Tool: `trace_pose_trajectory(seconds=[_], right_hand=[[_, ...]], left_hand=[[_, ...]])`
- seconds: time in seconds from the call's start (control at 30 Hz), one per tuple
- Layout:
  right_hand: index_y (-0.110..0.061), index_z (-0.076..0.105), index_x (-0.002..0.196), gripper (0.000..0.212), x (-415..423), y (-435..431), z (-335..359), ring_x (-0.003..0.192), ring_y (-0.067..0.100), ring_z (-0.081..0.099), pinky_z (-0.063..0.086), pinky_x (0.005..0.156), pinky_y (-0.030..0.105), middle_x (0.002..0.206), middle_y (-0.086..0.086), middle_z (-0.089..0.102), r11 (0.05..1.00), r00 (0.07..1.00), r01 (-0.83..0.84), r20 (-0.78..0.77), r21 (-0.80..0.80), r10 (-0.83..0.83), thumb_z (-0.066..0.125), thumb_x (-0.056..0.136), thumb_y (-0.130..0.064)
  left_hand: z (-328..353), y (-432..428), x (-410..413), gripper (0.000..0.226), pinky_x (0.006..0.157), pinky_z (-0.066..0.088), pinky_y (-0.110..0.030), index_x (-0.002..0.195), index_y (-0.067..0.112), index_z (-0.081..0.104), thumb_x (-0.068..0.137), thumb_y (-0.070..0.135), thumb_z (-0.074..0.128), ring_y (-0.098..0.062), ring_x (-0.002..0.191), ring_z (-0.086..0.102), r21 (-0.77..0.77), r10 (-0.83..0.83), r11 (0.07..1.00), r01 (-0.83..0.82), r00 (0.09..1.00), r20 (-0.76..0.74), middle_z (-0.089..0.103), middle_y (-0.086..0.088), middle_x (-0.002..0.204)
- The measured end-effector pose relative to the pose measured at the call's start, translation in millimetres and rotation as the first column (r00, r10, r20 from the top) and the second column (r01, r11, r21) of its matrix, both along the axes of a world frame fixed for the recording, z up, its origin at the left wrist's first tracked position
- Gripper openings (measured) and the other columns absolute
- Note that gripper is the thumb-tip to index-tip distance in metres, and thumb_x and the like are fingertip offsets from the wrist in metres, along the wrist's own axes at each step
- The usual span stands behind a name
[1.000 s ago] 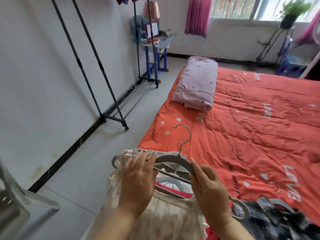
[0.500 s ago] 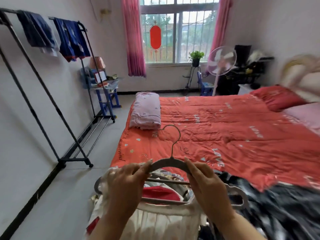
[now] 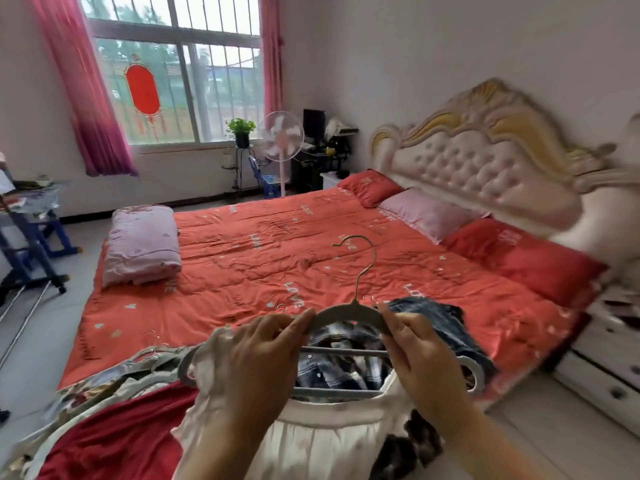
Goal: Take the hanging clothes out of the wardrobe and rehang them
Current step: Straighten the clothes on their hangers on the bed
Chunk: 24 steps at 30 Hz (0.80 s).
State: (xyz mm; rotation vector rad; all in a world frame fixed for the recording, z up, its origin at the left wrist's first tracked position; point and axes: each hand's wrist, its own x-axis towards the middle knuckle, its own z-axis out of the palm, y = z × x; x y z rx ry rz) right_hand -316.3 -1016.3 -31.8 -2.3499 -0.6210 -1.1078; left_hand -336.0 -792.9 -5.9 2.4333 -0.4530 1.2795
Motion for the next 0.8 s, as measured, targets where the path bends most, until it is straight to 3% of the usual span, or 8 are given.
trace_pose_trajectory(seconds=[0.17,0.27,0.33,0.4,0.53,0.7,0.8], right_hand=[[-0.018,0.045,0.132,0.044,-15,-112,8,0.068,0.01,0.054,0.05,0.053,0.027,0.097,-0.01,0.046,0.993,0.993,0.116,0.029,0.004,-0.116,0.046,0.089,-0.03],[-0.02,0.044,0.132,0.045,-19,-184,10,0.068,0.009,0.053,0.049,0.055,0.024,0.095,-0.01,0.045,0.985,0.985,0.172,0.036,-0.007,-0.171,0.047,0.089,-0.03],[-0.022,0.044,0.133,0.046,-20,-232,13,0.069,0.009,0.053,0.047,0.055,0.023,0.093,-0.009,0.049,0.982,0.982,0.189,0.036,-0.016,-0.188,0.049,0.088,-0.03],[-0.021,0.044,0.132,0.046,-20,-280,15,0.066,0.012,0.055,0.05,0.05,0.027,0.089,-0.003,0.056,0.98,0.98,0.195,0.039,-0.029,-0.194,0.049,0.087,-0.03],[-0.021,0.043,0.131,0.045,-14,-368,19,0.065,0.019,0.059,0.053,0.048,0.033,0.088,0.002,0.058,0.976,0.976,0.215,0.044,-0.047,-0.213,0.047,0.088,-0.031],[-0.015,0.056,0.127,0.043,8,-455,28,0.064,0.019,0.059,0.051,0.05,0.027,0.086,0.002,0.059,0.945,0.949,0.313,0.062,-0.09,-0.309,0.048,0.086,-0.028],[-0.013,0.058,0.125,0.042,34,-502,32,0.064,0.019,0.059,0.048,0.056,0.027,0.086,0.003,0.06,0.93,0.937,0.348,0.071,-0.117,-0.341,0.048,0.086,-0.026]], left_hand=[[7,-111,10,0.033,0.058,0.051,-0.035,0.113,0.032,0.059,0.081,0.034,0.051,-0.023,0.067,0.063,-0.02,-0.155,0.988,0.154,0.987,-0.047,0.066,0.003,0.08],[8,-185,14,0.031,0.058,0.051,-0.034,0.108,0.028,0.068,0.082,0.034,0.051,-0.023,0.065,0.063,-0.06,-0.209,0.977,0.206,0.977,-0.048,0.066,0.002,0.078],[7,-234,16,0.03,0.058,0.051,-0.032,0.109,0.031,0.064,0.082,0.032,0.052,-0.022,0.065,0.063,-0.087,-0.239,0.968,0.235,0.97,-0.035,0.065,0.002,0.077],[5,-281,20,0.031,0.056,0.05,-0.031,0.111,0.031,0.059,0.081,0.031,0.052,-0.021,0.065,0.062,-0.092,-0.254,0.964,0.251,0.967,-0.02,0.065,0.002,0.076],[4,-370,32,0.031,0.056,0.048,-0.028,0.103,0.024,0.072,0.08,0.031,0.053,-0.021,0.062,0.062,-0.118,-0.271,0.957,0.267,0.962,-0.025,0.065,0.002,0.074],[0,-462,65,0.03,0.054,0.048,-0.03,0.105,0.026,0.071,0.079,0.03,0.056,-0.02,0.063,0.061,-0.176,-0.323,0.936,0.305,0.943,-0.085,0.063,0.005,0.075],[0,-510,91,0.033,0.055,0.042,-0.023,0.101,0.027,0.073,0.078,0.035,0.05,-0.015,0.061,0.059,-0.171,-0.32,0.938,0.303,0.944,-0.085,0.061,0.007,0.071]])
